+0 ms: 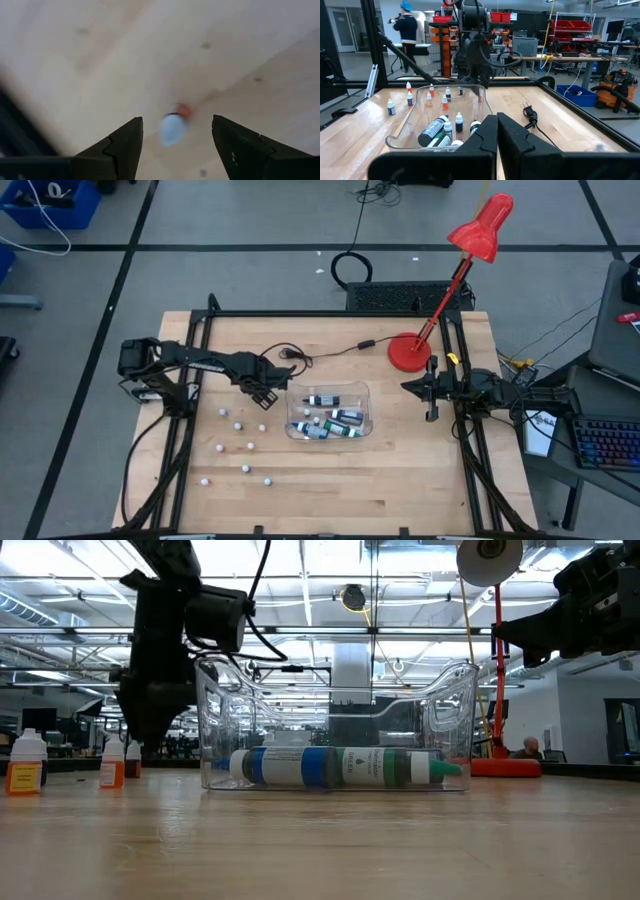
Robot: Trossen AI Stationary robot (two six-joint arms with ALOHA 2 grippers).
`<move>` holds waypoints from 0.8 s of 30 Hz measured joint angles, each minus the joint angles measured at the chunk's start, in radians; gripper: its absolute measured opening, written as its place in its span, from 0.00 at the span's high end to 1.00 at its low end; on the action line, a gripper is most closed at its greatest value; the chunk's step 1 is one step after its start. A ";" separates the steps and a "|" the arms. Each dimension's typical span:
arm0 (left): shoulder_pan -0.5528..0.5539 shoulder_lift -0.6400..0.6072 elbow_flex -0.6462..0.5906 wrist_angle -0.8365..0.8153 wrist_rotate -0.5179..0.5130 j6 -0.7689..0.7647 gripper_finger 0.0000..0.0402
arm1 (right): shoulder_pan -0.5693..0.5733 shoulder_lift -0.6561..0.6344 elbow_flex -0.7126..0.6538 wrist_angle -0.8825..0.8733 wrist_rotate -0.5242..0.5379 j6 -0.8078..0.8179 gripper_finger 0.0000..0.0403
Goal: Pick & Place food coloring
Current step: Put the small orange food coloring bottle into the transparent bin
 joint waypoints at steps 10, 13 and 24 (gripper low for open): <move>0.023 0.000 -0.018 -0.006 0.023 0.023 0.40 | 0.000 0.000 0.000 0.000 0.000 0.000 1.00; 0.027 0.000 -0.019 -0.025 0.025 0.023 0.40 | 0.000 0.000 0.000 0.000 0.000 0.000 1.00; 0.026 0.000 -0.019 -0.020 0.051 0.019 0.41 | 0.000 0.000 0.000 0.000 0.000 0.000 1.00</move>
